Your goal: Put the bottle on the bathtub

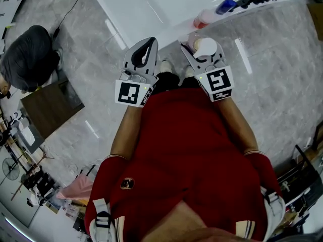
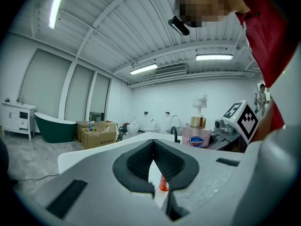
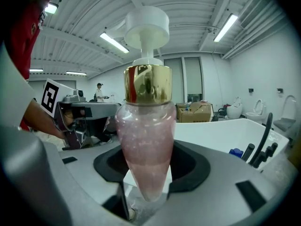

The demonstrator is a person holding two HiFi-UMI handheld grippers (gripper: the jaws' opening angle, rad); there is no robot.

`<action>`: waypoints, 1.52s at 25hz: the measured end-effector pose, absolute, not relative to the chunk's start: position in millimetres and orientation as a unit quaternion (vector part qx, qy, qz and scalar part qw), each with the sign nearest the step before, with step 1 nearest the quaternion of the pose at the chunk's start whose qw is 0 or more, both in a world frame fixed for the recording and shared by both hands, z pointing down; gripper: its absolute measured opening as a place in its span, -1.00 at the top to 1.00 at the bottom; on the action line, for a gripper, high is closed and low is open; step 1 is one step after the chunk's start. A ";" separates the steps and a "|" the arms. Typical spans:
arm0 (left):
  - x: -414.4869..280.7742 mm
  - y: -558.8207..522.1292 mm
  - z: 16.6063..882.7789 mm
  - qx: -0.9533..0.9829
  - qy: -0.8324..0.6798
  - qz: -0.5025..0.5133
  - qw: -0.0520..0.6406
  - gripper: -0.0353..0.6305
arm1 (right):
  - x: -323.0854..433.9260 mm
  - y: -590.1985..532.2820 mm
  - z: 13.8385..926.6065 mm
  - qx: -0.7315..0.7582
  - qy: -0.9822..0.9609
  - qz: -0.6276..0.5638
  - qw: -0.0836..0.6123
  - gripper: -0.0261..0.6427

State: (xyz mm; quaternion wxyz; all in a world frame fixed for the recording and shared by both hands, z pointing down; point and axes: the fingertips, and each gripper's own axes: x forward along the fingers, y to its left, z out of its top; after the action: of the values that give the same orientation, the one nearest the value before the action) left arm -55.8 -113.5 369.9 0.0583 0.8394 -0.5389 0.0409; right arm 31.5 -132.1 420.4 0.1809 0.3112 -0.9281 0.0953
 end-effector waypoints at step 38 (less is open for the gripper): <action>-98.8 -165.5 440.4 0.893 -0.434 0.086 0.085 0.88 | -6.3 -199.0 560.4 0.420 -0.865 0.125 0.243 0.28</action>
State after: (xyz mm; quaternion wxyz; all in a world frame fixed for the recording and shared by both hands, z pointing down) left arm -98.8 -165.5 440.4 0.0853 0.8926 -0.4341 0.0862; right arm -6.3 -199.0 560.4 0.2435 0.4199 -0.8654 0.1246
